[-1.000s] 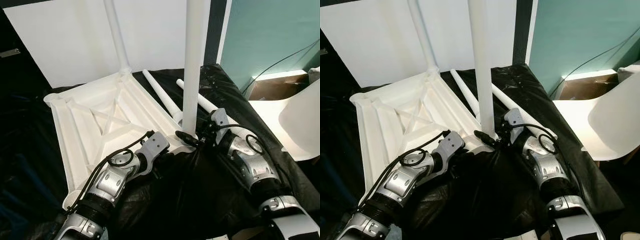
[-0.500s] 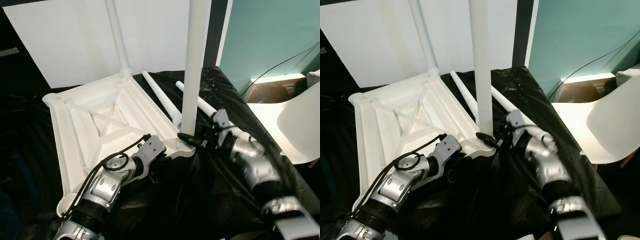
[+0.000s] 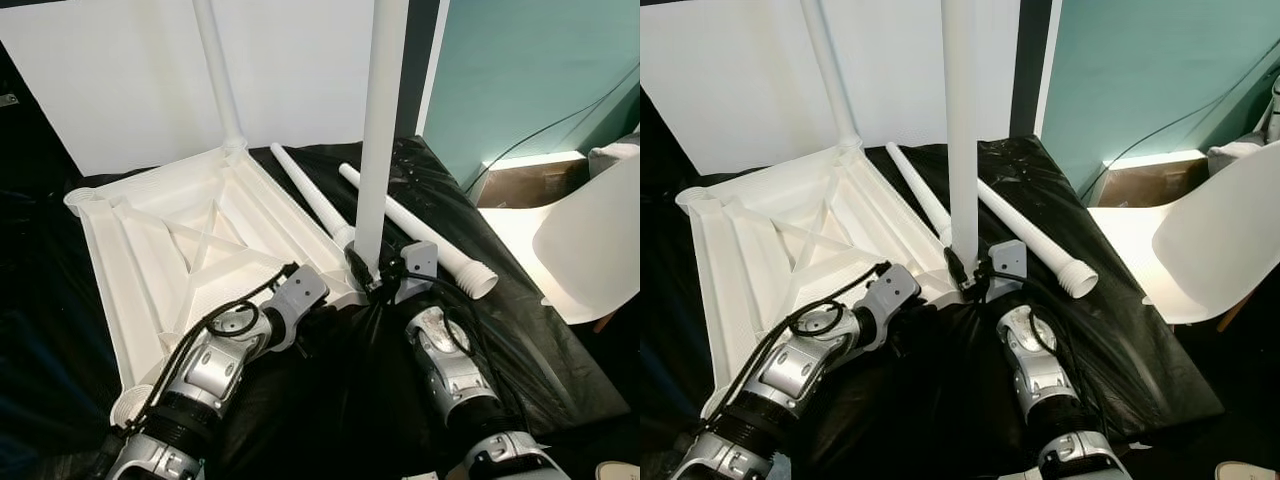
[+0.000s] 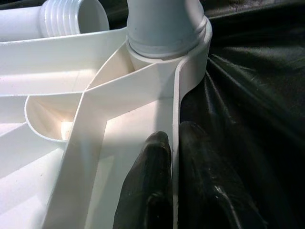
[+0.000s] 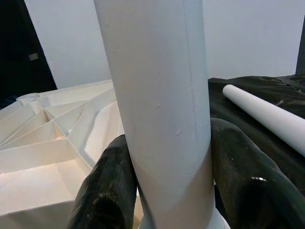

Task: Building children table

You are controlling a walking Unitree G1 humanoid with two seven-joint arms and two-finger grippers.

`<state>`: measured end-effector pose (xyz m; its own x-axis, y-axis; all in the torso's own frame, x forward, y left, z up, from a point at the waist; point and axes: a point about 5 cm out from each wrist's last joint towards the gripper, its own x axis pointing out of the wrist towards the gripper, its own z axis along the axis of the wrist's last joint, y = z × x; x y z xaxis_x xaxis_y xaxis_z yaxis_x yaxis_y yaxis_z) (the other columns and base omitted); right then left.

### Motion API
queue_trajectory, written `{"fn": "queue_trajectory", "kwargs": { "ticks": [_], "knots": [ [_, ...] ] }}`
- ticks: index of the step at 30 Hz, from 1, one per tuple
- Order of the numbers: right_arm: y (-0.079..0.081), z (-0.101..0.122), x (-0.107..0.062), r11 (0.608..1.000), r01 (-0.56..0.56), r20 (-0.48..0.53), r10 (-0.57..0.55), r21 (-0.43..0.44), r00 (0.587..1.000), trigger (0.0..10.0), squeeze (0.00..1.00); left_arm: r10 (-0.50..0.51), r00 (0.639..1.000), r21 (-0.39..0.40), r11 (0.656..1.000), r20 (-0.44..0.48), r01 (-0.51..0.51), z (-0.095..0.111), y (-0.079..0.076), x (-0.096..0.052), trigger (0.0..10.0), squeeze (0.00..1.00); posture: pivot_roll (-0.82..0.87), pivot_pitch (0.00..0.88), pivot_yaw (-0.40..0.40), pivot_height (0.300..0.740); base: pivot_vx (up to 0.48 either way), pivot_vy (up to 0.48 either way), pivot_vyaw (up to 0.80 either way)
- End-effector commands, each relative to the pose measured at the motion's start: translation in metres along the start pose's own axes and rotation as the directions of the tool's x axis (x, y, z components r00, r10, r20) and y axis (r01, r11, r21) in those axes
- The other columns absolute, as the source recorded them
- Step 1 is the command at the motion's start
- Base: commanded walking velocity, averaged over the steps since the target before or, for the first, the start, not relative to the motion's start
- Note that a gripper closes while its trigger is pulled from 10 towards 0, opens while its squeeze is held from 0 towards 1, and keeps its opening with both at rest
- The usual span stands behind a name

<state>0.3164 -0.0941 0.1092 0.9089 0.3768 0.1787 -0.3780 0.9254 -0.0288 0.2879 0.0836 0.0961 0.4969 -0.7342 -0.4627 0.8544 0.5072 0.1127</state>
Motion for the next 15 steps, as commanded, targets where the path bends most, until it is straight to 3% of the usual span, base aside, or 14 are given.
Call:
{"fn": "queue_trajectory", "kwargs": {
  "ticks": [1, 2, 3, 4, 6, 7, 8, 9, 12, 15],
  "knots": [
    [-0.012, -0.011, -0.004, 0.996, 0.084, -0.078, -0.082, 0.016, 0.994, 0.4, 0.00, -0.079, 0.990, -0.093, 0.993, -0.117, 0.068, -0.033, -0.019, 0.007, 10.0, 0.00, 0.05, 0.000, 0.008, 0.740, 0.000, 0.000, 0.00],
    [-0.008, -0.011, -0.004, 0.998, 0.056, -0.080, -0.055, 0.016, 0.995, 4.8, 0.00, -0.079, 0.990, -0.092, 0.993, -0.115, 0.069, -0.032, -0.019, 0.007, 10.0, 0.00, 0.05, 0.000, 0.007, 0.740, 0.000, 0.000, 0.00],
    [-0.008, -0.011, -0.004, 0.998, 0.056, -0.080, -0.055, 0.016, 0.995, 4.8, 0.00, -0.079, 0.990, -0.092, 0.993, -0.115, 0.069, -0.032, -0.019, 0.007, 10.0, 0.00, 0.05, 0.000, 0.007, 0.740, 0.000, 0.000, 0.00],
    [0.000, -0.010, -0.003, 0.999, -0.010, -0.073, 0.013, 0.035, 0.997, 10.0, 1.00, -0.078, 0.990, -0.094, 0.993, -0.114, 0.067, -0.032, -0.019, 0.007, 10.0, 0.00, 0.05, 0.000, 0.005, 0.740, 0.000, 0.000, 0.00],
    [0.000, -0.010, -0.003, 0.999, -0.010, -0.073, 0.013, 0.035, 0.997, 10.0, 1.00, -0.078, 0.990, -0.094, 0.993, -0.114, 0.067, -0.032, -0.019, 0.007, 10.0, 0.00, 0.05, 0.000, 0.005, 0.740, 0.000, 0.000, 0.00],
    [0.006, -0.009, -0.002, 0.995, -0.090, -0.072, 0.093, 0.044, 0.993, 10.0, 1.00, -0.077, 0.991, -0.096, 0.993, -0.113, 0.066, -0.032, -0.019, 0.008, 10.0, 0.00, 0.05, 0.000, 0.004, 0.740, 0.000, 0.000, 0.00],
    [0.006, -0.009, -0.002, 0.995, -0.090, -0.072, 0.093, 0.044, 0.993, 10.0, 1.00, -0.077, 0.991, -0.096, 0.993, -0.113, 0.066, -0.032, -0.019, 0.008, 10.0, 0.00, 0.05, 0.000, 0.004, 0.740, 0.000, 0.000, 0.00],
    [0.011, -0.004, 0.000, 0.972, -0.237, -0.062, 0.237, 0.005, 0.970, 10.0, 0.00, -0.078, 0.991, -0.101, 0.993, -0.110, 0.067, -0.033, -0.021, 0.009, 10.0, 0.00, 0.04, 0.000, 0.004, 0.740, 0.000, 0.000, 0.00],
    [0.011, -0.003, 0.001, 0.962, -0.274, -0.064, 0.272, -0.014, 0.960, 10.0, 0.00, -0.079, 0.991, -0.102, 0.992, -0.110, 0.068, -0.033, -0.022, 0.009, 10.0, 0.00, 0.04, 0.000, 0.004, 0.740, 0.000, 0.000, 0.00],
    [-0.005, 0.001, 0.006, 0.926, -0.370, -0.102, 0.363, -0.068, 0.926, 10.0, 0.00, -0.079, 0.991, -0.105, 0.992, -0.107, 0.068, -0.032, -0.022, 0.011, 10.0, 0.00, 0.04, 0.000, 0.001, 0.740, 0.000, 0.000, 0.00]
  ]
}}
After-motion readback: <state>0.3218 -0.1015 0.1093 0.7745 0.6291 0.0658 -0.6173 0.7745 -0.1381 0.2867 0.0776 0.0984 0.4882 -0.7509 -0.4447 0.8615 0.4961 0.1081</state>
